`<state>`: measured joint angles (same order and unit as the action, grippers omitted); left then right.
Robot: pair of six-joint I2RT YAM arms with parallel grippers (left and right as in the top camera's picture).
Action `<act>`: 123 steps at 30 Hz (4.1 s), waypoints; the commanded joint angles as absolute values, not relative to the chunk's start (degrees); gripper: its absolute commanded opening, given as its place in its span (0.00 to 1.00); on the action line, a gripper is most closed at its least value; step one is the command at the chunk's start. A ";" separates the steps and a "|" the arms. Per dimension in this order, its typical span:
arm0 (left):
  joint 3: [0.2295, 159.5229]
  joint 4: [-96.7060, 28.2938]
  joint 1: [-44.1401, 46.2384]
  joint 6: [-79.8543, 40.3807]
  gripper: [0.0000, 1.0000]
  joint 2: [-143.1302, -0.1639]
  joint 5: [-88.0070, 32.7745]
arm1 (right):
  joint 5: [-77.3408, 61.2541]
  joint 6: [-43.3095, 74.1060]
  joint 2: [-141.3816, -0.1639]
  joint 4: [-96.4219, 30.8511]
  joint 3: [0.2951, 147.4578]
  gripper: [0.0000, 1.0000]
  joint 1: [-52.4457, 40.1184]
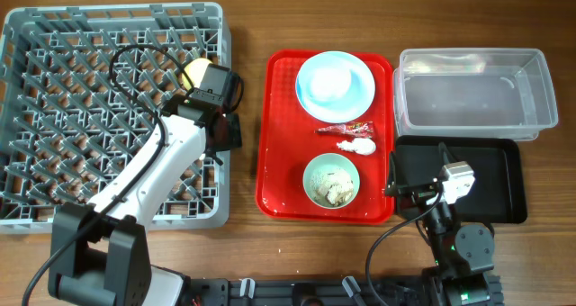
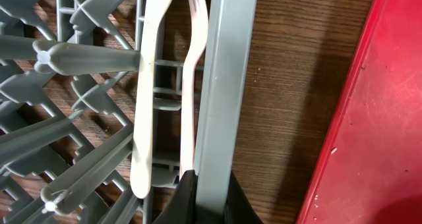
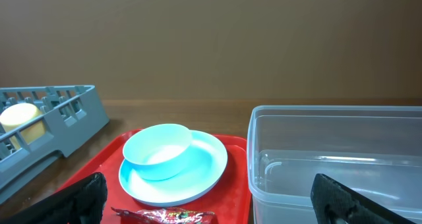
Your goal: Sort waste into correct bins and load items into the dishwasher rack
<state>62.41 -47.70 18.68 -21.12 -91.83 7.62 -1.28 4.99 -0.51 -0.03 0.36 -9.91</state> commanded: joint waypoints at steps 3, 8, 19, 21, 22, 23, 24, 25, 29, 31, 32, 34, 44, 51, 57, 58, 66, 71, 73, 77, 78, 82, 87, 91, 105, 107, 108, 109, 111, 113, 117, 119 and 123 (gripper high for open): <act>62.46 -47.53 21.76 -23.40 0.04 -91.61 5.85 | -1.43 4.58 -0.14 0.16 0.30 1.00 -9.74; 62.46 -46.89 23.14 -24.05 0.04 -91.61 5.85 | -1.43 4.56 -0.14 0.16 0.30 1.00 -9.74; 63.66 -47.59 23.07 -24.23 0.71 -91.44 5.85 | -1.43 4.56 -0.14 0.16 0.30 1.00 -9.74; 68.34 -50.63 22.96 -24.23 0.70 -90.28 5.87 | -1.43 4.58 -0.14 0.16 0.30 1.00 -9.74; 72.36 -52.93 22.92 -24.23 0.69 -89.27 5.87 | -1.43 4.56 -0.16 0.16 0.30 1.00 -9.74; 77.23 -55.37 22.92 -24.25 0.68 -88.05 5.87 | -1.43 4.58 -0.16 0.16 0.30 1.00 -9.74; 81.49 -57.49 22.92 -24.25 0.69 -87.07 5.87 | -1.43 4.58 -0.16 0.14 0.30 1.00 -9.74; 86.11 -59.72 22.70 -24.29 0.69 -86.00 5.89 | -1.43 4.56 -0.19 0.16 0.30 1.00 -9.74; 94.02 -63.18 16.56 -24.43 1.00 -81.45 6.35 | -1.43 4.56 -0.21 0.16 0.30 1.00 -9.74; 94.02 -63.51 12.10 -24.45 1.00 -80.31 6.50 | -1.43 4.56 -0.21 0.16 0.30 1.00 -9.74; 94.00 -63.75 10.76 -24.45 1.00 -80.36 6.50 | -1.43 4.56 -0.21 0.16 0.30 1.00 -9.74; 94.00 -63.75 9.72 -24.45 1.00 -80.42 6.50 | -1.43 4.58 -0.21 0.16 0.30 1.00 -9.74; 94.00 -63.75 9.74 -24.45 1.00 -80.42 6.50 | -4.03 16.60 -0.21 1.58 0.84 1.00 -9.74; 94.00 -63.75 9.74 -24.45 1.00 -80.42 6.50 | 2.13 13.41 -23.16 -28.53 45.80 1.00 -9.74; 94.00 -63.75 9.74 -24.45 1.00 -80.42 6.50 | 1.19 10.46 -73.60 -71.33 99.33 1.00 -9.74; 94.00 -63.75 9.74 -24.45 1.00 -80.42 6.50 | 1.21 10.22 -78.78 -73.30 101.73 1.00 -9.74; 94.00 -63.75 9.74 -24.45 1.00 -80.42 6.50 | 1.89 8.95 -103.72 -73.60 101.86 0.53 -9.26; 94.00 -63.72 9.74 -24.45 1.00 -80.42 6.50 | 1.87 7.64 -111.59 -72.90 101.69 0.55 -6.79; 94.00 -63.75 9.74 -24.45 1.00 -80.42 6.50 | 1.87 7.92 -113.45 -72.47 101.60 0.53 -5.37; 94.00 -63.75 9.74 -24.45 1.00 -80.42 6.50 | 1.61 9.08 -114.83 -72.38 100.27 0.27 -4.43; 94.00 -63.72 9.74 -24.45 1.00 -80.42 6.50 | 1.58 9.13 -114.83 -71.57 99.15 0.17 -4.43; 94.00 -63.75 9.74 -24.45 1.00 -80.42 6.50 | 1.41 9.08 -114.83 -68.58 93.76 0.15 -4.43; 94.00 -63.75 9.74 -24.45 1.00 -80.42 6.50 | 1.45 8.97 -114.80 -67.79 92.33 0.28 -4.43; 94.00 -63.75 9.74 -24.45 1.00 -80.42 6.50 | 1.65 8.54 -114.63 -68.03 92.86 0.33 -4.43; 94.00 -63.75 9.74 -24.47 1.00 -80.42 6.50 | 0.34 7.49 -108.33 -68.73 93.14 0.55 -4.43; 94.00 -63.75 9.74 -24.47 1.00 -80.42 6.50 | 0.32 7.68 -108.36 -65.10 88.73 0.54 -4.43; 94.00 -63.75 9.74 -24.45 1.00 -80.42 6.50 | 0.32 7.70 -108.36 -63.75 86.85 0.51 -4.43; 94.00 -63.75 9.74 -24.45 1.00 -80.42 6.50 | 0.32 7.68 -108.36 -62.92 85.27 0.46 -4.43; 94.00 -63.75 9.74 -24.45 1.00 -80.42 6.50 | 0.32 7.70 -108.36 -62.24 83.90 0.37 -4.43; 94.00 -63.75 9.74 -24.45 1.00 -80.42 6.50 | -0.14 8.14 -108.36 -62.17 83.90 0.28 -4.43; 94.00 -63.75 9.74 -24.45 1.00 -80.42 6.50 | -3.16 9.15 -108.36 -61.56 83.92 0.21 -4.43; 94.00 -63.75 9.74 -24.45 1.00 -80.42 6.50 | -6.24 8.99 -108.33 -60.80 83.94 0.19 -4.43; 94.00 -63.75 9.74 -24.45 1.00 -80.42 6.50 | -6.85 8.97 -108.31 -60.69 83.99 0.18 -4.43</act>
<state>93.49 -63.90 10.04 -24.21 -80.66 6.15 -4.05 8.51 -109.38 -60.93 84.14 -4.43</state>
